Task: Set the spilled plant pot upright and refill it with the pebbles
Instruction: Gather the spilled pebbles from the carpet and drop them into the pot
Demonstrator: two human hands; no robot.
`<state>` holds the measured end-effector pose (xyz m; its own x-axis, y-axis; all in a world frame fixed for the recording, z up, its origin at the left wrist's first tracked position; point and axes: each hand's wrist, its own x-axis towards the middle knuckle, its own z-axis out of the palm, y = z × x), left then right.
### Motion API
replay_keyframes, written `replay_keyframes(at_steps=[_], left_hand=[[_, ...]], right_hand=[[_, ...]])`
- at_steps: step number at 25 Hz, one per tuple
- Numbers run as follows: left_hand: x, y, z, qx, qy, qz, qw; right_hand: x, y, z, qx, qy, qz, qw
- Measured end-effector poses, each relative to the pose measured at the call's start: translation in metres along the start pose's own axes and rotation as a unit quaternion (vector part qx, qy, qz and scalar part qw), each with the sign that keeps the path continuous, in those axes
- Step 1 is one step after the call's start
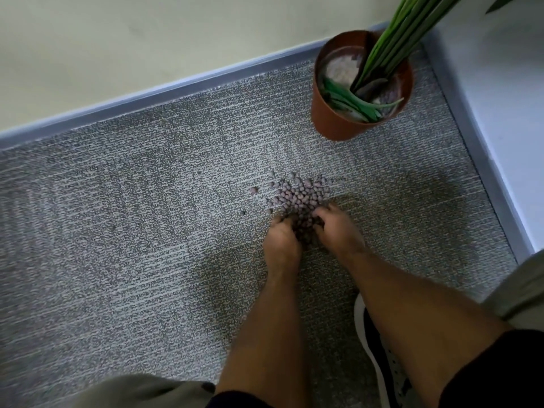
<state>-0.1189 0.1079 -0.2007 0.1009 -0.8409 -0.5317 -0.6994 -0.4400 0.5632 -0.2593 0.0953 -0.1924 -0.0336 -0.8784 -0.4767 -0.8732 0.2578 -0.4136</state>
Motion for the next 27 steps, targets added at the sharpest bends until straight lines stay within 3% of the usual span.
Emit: replay_keyframes(at_steps=[4, 8, 11, 14, 20, 23, 27], left_hand=[[-0.009, 0.003, -0.005, 0.047, 0.015, 0.061, 0.997], [-0.007, -0.002, 0.001, 0.046, 0.006, 0.044, 0.998], [-0.007, -0.002, -0.002, 0.02, 0.005, 0.031, 0.999], [-0.006, 0.0, -0.007, -0.019, 0.049, -0.036, 0.998], [-0.006, 0.003, -0.008, -0.075, 0.095, -0.097, 0.988], [-0.005, 0.002, -0.006, -0.102, 0.115, -0.113, 0.982], [0.007, 0.017, -0.013, -0.15, 0.151, -0.184, 0.96]], right_hand=[[0.0, 0.0, 0.0, -0.065, -0.025, -0.02, 0.997], [0.004, -0.001, 0.0, -0.097, -0.049, -0.036, 0.993], [0.004, -0.001, 0.0, -0.025, 0.014, -0.004, 1.0], [0.006, -0.001, -0.001, 0.109, 0.092, 0.066, 0.988], [0.018, -0.031, -0.029, 0.36, 0.187, 0.163, 0.899], [0.033, -0.045, -0.058, 0.398, 0.212, 0.133, 0.883], [0.065, -0.063, -0.126, 0.335, 0.3, 0.054, 0.892]])
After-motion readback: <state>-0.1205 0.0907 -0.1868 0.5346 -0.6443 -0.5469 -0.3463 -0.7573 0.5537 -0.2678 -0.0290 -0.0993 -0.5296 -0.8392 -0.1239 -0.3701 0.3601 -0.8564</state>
